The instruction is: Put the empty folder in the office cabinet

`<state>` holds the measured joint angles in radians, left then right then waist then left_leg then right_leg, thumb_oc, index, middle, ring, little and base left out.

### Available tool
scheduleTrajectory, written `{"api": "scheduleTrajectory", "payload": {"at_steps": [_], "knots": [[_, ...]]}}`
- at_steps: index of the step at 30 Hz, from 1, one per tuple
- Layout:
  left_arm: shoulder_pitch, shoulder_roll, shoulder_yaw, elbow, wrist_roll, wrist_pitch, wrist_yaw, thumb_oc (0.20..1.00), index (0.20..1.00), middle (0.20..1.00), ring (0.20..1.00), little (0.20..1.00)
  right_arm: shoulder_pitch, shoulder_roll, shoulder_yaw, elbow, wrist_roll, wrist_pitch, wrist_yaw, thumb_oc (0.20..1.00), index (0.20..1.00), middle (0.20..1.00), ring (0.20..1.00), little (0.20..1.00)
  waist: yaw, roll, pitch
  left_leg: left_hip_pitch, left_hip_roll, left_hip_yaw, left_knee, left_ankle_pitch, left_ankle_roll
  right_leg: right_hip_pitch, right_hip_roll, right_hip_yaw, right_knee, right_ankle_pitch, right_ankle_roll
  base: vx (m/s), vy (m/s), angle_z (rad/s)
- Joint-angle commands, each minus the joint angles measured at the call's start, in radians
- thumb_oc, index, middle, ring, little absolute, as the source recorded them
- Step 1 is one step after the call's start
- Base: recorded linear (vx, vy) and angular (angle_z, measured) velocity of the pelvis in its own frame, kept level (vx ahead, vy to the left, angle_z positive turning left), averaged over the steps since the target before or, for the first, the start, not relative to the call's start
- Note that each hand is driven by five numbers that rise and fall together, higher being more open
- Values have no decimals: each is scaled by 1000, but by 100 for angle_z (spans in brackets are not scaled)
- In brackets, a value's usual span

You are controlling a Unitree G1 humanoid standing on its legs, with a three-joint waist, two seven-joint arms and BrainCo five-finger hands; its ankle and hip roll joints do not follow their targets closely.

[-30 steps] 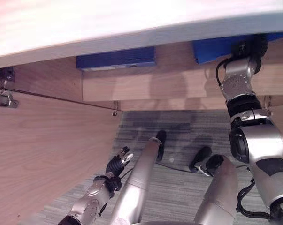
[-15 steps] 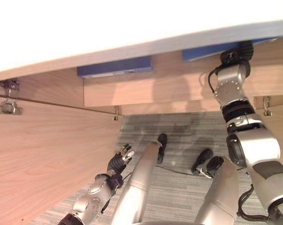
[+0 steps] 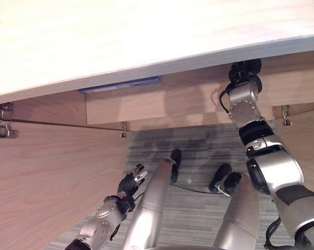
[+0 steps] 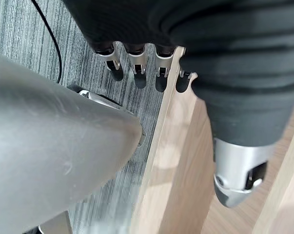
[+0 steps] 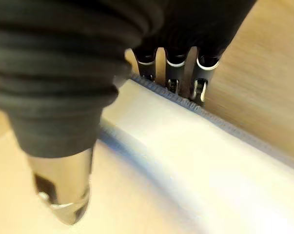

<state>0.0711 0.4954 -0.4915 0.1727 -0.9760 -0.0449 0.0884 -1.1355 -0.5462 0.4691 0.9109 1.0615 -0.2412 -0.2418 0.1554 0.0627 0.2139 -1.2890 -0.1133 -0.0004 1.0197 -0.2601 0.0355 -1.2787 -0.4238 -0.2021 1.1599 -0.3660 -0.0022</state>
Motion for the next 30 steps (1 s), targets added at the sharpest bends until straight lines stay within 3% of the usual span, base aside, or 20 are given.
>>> {"api": "scheduleTrajectory", "payload": {"at_steps": [1,8,9,14,15,22,26,30], "knots": [[34,82,19,-72,-8,-14,-24,1000,1000,1000,1000,1000,-93,-57,95,85,-259,182,21,1000,1000,1000,1000,1000,10,-14,40,-6,27,-19,-69,-13,-7,-5,7,42,-92,46,34,-12,-4,-8],[64,153,11,-122,8,10,-53,1000,1000,1000,1000,1000,-211,-91,284,194,-451,261,112,1000,1000,1000,1000,1000,-1,-22,37,-30,39,-19,-68,-8,-14,-26,13,35,-105,57,34,-9,-12,-11],[66,168,14,-132,22,10,-59,1000,1000,1000,1000,1000,-246,-101,360,225,-595,294,130,1000,1000,1000,1000,1000,-4,-25,35,-33,43,-17,-71,-7,-15,-28,15,30,-111,61,33,-8,-8,-12],[71,176,31,-148,46,9,-69,1000,1000,1000,1000,1000,-334,-86,516,268,-888,325,163,1000,1000,1000,1000,1000,-8,-26,28,-32,53,-17,-89,-2,-17,-29,27,22,-135,73,37,-14,-9,-11],[62,178,42,-158,65,12,-77,1000,1000,1000,1000,1000,-355,-61,591,257,-1038,344,206,1000,1000,1000,1000,1000,-7,-27,25,-30,57,-19,-99,1,-17,-27,33,14,-150,77,40,-24,-25,-8],[32,186,62,-173,103,25,-110,1000,1000,1000,1000,1000,-344,-32,700,135,-1217,343,331,1000,1000,1000,1000,1000,5,-28,25,22,72,-20,-167,20,-19,21,53,-7,-223,108,57,-24,-26,-7],[-12,177,66,-159,108,24,-104,1000,1000,1000,1000,1000,-298,73,700,214,-1379,372,334,1000,1000,1000,1000,1000,10,-27,46,132,94,-12,-283,56,-28,129,77,-47,-333,155,85,-57,-20,-8],[-38,180,68,-157,119,26,-103,1000,1000,1000,1000,1000,-261,152,658,253,-1432,386,355,1000,1000,1000,1000,1000,15,-27,55,244,98,-15,-391,89,-32,237,93,-74,-436,196,100,-23,-50,-11]]}}
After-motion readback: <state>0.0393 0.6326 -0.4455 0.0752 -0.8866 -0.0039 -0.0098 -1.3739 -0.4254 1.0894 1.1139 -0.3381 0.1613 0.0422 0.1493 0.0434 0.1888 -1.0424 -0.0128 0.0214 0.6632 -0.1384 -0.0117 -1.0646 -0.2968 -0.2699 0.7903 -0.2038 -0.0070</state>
